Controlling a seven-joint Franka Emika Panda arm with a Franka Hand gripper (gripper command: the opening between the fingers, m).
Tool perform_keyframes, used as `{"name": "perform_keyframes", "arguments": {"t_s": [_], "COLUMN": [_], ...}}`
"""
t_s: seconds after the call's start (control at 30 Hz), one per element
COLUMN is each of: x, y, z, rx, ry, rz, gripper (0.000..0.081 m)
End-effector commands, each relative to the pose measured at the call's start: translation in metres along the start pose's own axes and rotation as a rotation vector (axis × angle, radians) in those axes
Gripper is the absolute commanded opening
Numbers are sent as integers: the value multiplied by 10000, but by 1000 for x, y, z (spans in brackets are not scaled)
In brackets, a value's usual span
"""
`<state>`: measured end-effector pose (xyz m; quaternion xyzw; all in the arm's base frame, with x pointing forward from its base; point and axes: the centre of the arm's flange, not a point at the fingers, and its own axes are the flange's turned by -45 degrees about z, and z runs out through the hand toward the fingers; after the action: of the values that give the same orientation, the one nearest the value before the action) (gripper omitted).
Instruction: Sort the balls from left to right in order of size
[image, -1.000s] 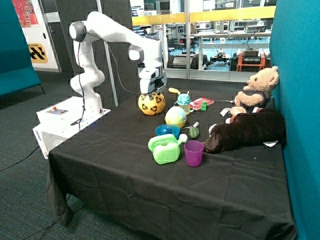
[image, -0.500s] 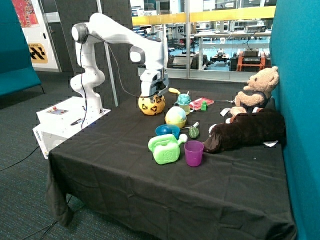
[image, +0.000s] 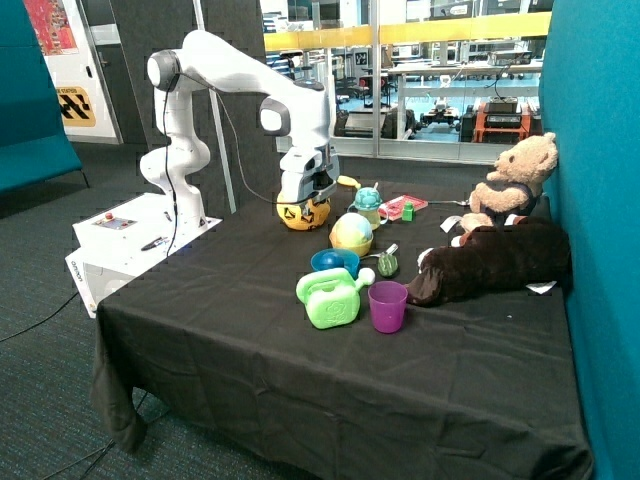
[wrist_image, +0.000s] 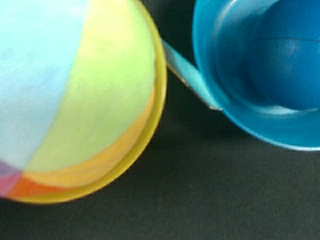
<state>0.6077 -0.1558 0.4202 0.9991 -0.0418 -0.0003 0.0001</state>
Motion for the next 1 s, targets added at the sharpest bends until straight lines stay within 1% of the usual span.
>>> {"name": "perform_keyframes", "arguments": {"t_s": [0.0,0.23,0.53,0.77,0.8,0.87,0.97], "x": [16,27,40,46,46,47,48], "y": [18,27,40,42,42,41,41], "z": [13,25,34,44,44,47,49], "rx": [2,2,2,2,2,2,2], "ry": [5,5,5,5,5,5,5], "rz": [190,299,409,395,390,363,350], "gripper": [652,665,671,673,698,708,676]}}
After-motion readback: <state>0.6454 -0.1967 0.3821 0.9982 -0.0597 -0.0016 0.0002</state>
